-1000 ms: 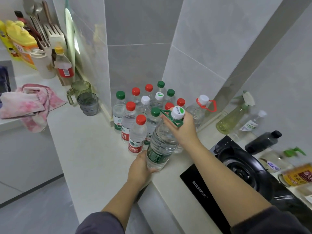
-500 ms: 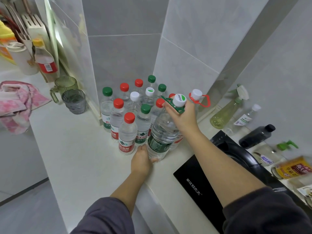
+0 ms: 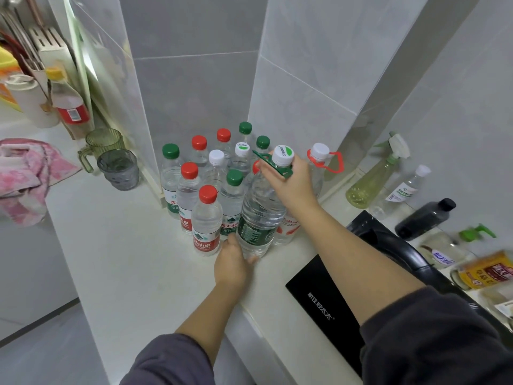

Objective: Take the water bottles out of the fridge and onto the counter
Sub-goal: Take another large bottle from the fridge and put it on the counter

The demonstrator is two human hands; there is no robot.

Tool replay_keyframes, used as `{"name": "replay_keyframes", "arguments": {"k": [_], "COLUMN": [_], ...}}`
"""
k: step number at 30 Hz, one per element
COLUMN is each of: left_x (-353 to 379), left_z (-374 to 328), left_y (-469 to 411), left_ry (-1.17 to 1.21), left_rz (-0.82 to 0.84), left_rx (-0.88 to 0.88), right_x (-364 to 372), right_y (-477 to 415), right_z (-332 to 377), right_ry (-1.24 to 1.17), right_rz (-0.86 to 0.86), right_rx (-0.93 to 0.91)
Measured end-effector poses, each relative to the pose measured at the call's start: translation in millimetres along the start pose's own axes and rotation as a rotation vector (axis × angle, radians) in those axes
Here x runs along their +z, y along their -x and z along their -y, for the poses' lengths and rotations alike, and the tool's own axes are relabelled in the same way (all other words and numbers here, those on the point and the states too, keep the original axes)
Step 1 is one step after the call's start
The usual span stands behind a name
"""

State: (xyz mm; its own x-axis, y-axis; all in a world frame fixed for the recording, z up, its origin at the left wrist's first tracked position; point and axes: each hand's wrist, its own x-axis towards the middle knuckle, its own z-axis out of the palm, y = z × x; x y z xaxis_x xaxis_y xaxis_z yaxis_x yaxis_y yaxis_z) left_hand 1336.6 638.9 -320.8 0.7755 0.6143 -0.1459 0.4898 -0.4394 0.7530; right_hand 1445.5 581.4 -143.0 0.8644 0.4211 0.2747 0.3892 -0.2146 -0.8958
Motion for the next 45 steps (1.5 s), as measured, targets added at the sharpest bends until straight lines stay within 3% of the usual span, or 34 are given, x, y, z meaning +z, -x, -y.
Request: {"name": "replay_keyframes", "arguments": {"k": [13, 18, 22, 26, 31, 33, 38, 45], "left_x": [-0.9, -4.7, -8.0, -10.6, -11.5, -10.5, -9.3, -12.0], "left_z": [-9.4, -9.5, -11.2, -11.9, -10.7, -9.2, -6.5, -9.6], "left_y": [-5.2, -2.7, -4.1, -6.6, -8.6, -9.4, -12.9, -9.9], "left_ry": [-0.016, -0.023, -0.039, -0.049, -0.059, -0.062, -0.069, -0.077], "left_rz": [-0.025, -0.009, 0.021, 0.045, 0.049, 0.049, 0.052, 0.062], "left_rx": [-0.056, -0.030, -0.033, -0.040, -0.034, -0.030, -0.033, -0.039], "right_x": [-1.1, -19.3, -43.8, -59.3, -53.3, -44.1, -27.7, -28.1], "right_y": [1.2, 27.4, 49.9, 60.4, 63.8, 65.7, 61.9, 63.0], "right_z": [-4.0, -11.5, -39.7, -73.1, -101.9, -111.0, -120.6, -123.4], "right_ry": [-0.051, -0.238, -0.259, -0.272, -0.551, -0.597, -0.702, -0.652], "right_rz": [0.021, 0.037, -0.078, -0.203, 0.041, 0.107, 0.013, 0.037], "right_rx": [0.008, 0.022, 0.148, 0.472, 0.858, 0.835, 0.721, 0.726]}}
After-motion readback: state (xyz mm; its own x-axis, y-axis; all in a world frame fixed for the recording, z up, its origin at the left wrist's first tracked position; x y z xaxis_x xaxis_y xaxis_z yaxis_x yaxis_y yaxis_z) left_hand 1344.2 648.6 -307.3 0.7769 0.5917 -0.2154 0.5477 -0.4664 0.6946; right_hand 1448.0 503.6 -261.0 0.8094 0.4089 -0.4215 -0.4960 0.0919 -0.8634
